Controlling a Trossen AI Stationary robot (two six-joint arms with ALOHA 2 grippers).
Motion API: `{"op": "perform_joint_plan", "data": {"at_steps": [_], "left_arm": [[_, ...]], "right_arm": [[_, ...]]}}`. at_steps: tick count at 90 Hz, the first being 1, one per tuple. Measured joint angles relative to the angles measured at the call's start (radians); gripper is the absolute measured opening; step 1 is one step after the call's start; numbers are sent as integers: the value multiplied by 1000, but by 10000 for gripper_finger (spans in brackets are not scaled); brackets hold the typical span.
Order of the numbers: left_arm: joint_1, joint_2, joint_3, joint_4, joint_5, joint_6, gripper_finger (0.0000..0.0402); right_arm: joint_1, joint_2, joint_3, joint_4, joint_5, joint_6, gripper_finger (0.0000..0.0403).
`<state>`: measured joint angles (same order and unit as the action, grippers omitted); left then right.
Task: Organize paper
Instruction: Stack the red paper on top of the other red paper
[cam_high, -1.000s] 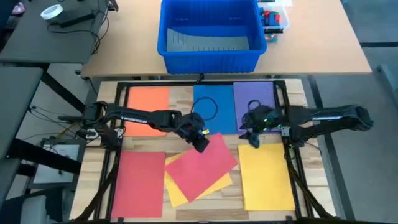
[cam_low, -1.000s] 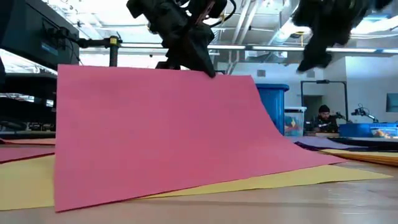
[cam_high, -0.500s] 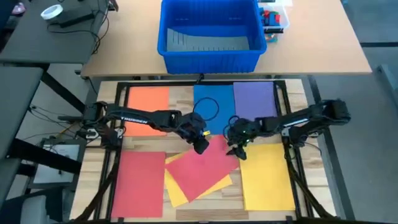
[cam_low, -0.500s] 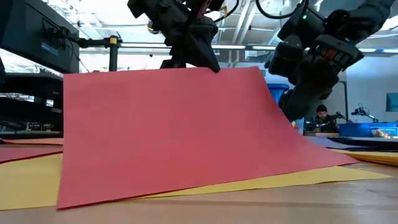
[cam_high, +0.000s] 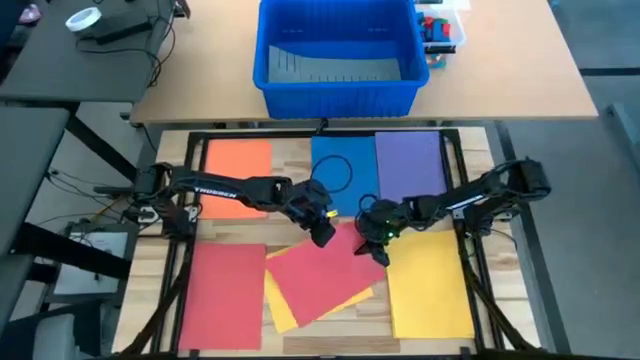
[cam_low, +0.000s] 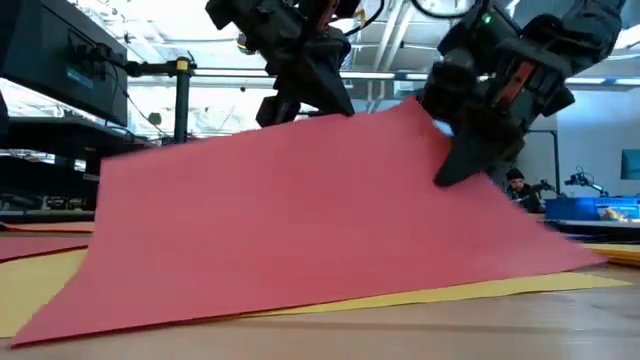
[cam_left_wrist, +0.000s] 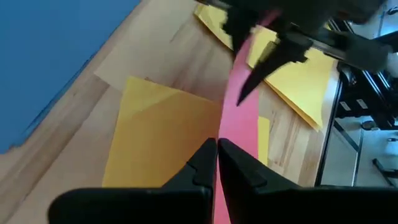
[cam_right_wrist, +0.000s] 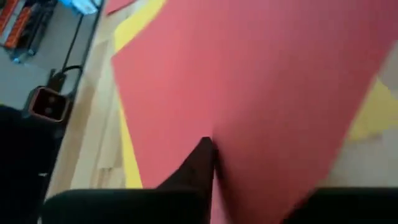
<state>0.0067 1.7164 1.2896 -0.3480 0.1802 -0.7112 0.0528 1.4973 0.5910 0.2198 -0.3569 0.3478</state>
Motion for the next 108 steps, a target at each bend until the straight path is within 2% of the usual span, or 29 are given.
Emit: {"op": "perform_joint_plan", "data": {"at_steps": [12,24,38,54,68,83,96,108], "left_arm": [[0,0,0,-2,50,19,4],[1,0,0,-28,85,104,34],[21,-39,19,-193,102,138,70],[24,-108,98,-385,65,193,71],[24,-141,114,-387,58,187,70],[27,-140,114,-332,62,148,90],[26,-140,114,-250,114,157,120],[33,-158,114,-258,167,176,140]], "right_arm": [[-3,-35,65,-136,9,-72,1],[-16,-77,143,-310,11,-167,0],[-29,-113,231,-464,13,-229,0],[-44,-125,330,-594,14,-285,0],[-50,-124,410,-690,17,-374,0],[-80,-124,492,-786,18,-407,0],[-112,-124,525,-820,18,-412,0],[-128,-124,527,-844,18,-409,0]]}}
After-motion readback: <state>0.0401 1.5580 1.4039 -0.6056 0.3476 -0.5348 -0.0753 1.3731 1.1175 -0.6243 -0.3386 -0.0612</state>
